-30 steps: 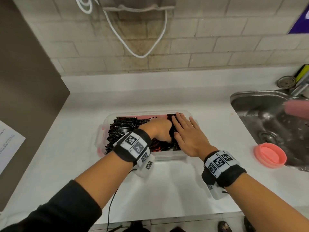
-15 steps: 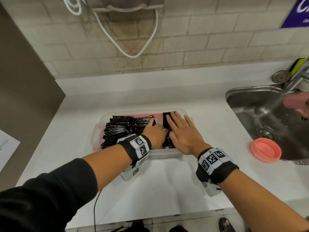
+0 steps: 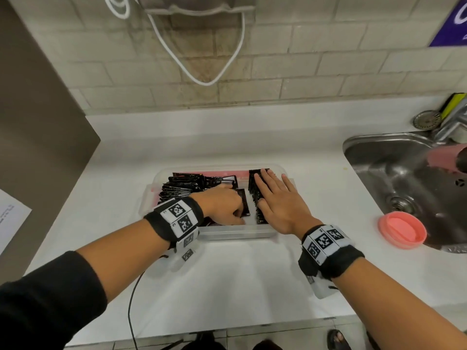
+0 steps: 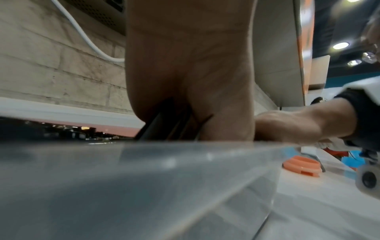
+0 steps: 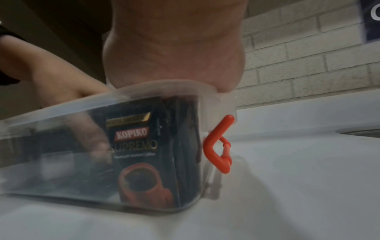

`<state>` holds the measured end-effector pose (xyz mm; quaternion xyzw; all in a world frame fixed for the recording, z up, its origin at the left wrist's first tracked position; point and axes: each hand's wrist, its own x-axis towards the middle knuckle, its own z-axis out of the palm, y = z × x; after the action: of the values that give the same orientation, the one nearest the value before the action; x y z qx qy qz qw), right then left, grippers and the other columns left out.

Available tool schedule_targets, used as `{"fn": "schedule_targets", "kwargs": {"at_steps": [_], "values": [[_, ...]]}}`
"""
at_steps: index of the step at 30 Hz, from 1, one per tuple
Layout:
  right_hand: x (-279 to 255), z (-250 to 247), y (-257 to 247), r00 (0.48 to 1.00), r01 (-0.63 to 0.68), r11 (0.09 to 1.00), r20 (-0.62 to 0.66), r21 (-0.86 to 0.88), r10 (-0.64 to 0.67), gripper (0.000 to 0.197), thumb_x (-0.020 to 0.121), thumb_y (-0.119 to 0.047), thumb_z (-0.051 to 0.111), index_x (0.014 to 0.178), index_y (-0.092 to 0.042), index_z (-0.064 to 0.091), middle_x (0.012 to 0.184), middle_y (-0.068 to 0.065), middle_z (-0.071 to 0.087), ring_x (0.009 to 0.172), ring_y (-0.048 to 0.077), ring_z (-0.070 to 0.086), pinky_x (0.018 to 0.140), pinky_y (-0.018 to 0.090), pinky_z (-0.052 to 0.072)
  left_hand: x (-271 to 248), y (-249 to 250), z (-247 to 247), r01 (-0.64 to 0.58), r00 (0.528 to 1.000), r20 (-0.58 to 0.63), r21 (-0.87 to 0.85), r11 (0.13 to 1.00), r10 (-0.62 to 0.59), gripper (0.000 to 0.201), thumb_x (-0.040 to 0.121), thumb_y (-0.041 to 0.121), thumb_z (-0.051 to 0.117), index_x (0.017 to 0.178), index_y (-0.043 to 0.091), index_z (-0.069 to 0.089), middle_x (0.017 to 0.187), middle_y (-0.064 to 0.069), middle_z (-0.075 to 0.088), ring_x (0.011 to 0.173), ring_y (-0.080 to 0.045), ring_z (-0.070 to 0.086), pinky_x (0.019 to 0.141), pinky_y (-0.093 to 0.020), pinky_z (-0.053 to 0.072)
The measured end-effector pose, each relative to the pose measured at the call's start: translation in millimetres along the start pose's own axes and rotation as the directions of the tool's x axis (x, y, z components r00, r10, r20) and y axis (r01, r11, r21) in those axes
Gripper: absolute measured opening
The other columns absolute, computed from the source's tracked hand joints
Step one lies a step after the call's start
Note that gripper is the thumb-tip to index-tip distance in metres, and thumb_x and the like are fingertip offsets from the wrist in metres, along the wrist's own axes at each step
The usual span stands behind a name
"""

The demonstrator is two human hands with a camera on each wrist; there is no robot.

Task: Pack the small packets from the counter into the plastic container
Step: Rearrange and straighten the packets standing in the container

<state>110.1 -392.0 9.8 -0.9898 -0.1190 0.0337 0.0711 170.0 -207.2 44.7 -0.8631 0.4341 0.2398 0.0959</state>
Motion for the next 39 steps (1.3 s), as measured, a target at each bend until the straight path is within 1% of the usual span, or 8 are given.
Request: {"fn": "schedule_targets", "kwargs": {"at_steps": [3,7,12,19,22,24,30,39], "values": [[0,0,0,1.0,-0.003,1.0,0.0,-0.004,0.003,0.062,0.103,-0.037,0.019,0.158,-0.018,-0.003,0.166,0.003,-0.005,0.152,0.014,-0.011,0.122,0.036,-0.013,-4,0,-4,0.001,1.0,0.01,-0.112,0.994,0.0,0.047,0.103,0.044,0.043,0.082,0.01,0.069,0.069,-0.001,0.063,0.071,-0.021,0.06,0.091,-0.04,0.05],[0,0,1,1.0,0.002,1.0,0.002,-0.004,-0.002,0.062,0.103,-0.037,0.018,0.158,-0.018,-0.002,0.166,0.003,-0.005,0.152,0.014,-0.011,0.122,0.036,-0.013,-3,9,-7,-0.041,0.999,-0.021,-0.102,0.994,0.039,0.024,0.097,0.024,0.055,0.114,0.019,0.07,0.109,-0.002,0.069,0.092,-0.019,0.061,0.082,-0.034,0.051],[0,1,1,1.0,0.006,1.0,-0.011,0.004,-0.006,0.061,0.103,-0.036,0.019,0.158,-0.018,-0.001,0.166,0.002,-0.004,0.152,0.014,-0.01,0.122,0.036,-0.012,2,16,-12,-0.081,0.992,-0.101,0.007,0.997,0.081,0.022,0.093,0.032,0.059,0.097,0.014,0.072,0.097,0.001,0.054,0.102,-0.024,0.056,0.085,-0.041,0.052],[1,2,1,1.0,0.006,1.0,-0.012,-0.002,-0.006,0.061,0.103,-0.036,0.018,0.158,-0.018,-0.002,0.166,0.003,-0.003,0.152,0.014,-0.01,0.122,0.036,-0.012,14,20,-13,0.027,0.992,-0.127,0.336,0.941,0.017,0.056,0.089,0.067,0.047,0.117,0.024,0.069,0.13,-0.002,0.053,0.131,-0.024,0.034,0.11,-0.043,0.022],[0,2,1,1.0,0.009,1.0,-0.014,-0.004,-0.009,0.061,0.103,-0.037,0.018,0.158,-0.018,-0.001,0.166,0.002,-0.003,0.152,0.014,-0.01,0.122,0.036,-0.012,19,19,-12,0.133,0.987,0.035,0.371,0.919,-0.157,0.071,0.091,0.075,0.028,0.144,0.033,0.05,0.161,-0.011,0.025,0.152,-0.031,0.001,0.12,-0.054,-0.006],[-1,1,1,1.0,-0.002,1.0,-0.008,0.002,0.002,0.061,0.103,-0.037,0.018,0.158,-0.019,-0.002,0.166,0.002,-0.005,0.152,0.014,-0.011,0.122,0.036,-0.013,20,17,-9,0.195,0.967,0.078,0.38,0.904,-0.241,0.073,0.091,0.075,0.023,0.151,0.036,0.038,0.165,-0.011,0.012,0.152,-0.031,-0.01,0.118,-0.058,-0.014],[-2,-1,-1,1.0,-0.019,1.0,0.01,0.01,0.019,0.062,0.103,-0.036,0.018,0.158,-0.019,-0.004,0.166,0.001,-0.007,0.152,0.014,-0.012,0.122,0.037,-0.014,13,12,-11,0.279,0.942,0.062,0.396,0.875,-0.329,0.066,0.094,0.065,0.032,0.151,0.032,0.039,0.158,-0.002,0.032,0.15,-0.028,0.016,0.118,-0.056,0.0],[-3,-5,-3,1.0,-0.014,1.0,0.021,0.023,0.013,0.061,0.104,-0.035,0.019,0.158,-0.019,-0.003,0.166,0.002,-0.006,0.151,0.014,-0.013,0.122,0.037,-0.013,12,24,-14,0.089,0.995,0.008,0.319,0.943,-0.096,0.058,0.095,0.037,0.052,0.149,0.026,0.034,0.141,-0.004,0.048,0.135,-0.026,0.04,0.118,-0.054,0.01]]}}
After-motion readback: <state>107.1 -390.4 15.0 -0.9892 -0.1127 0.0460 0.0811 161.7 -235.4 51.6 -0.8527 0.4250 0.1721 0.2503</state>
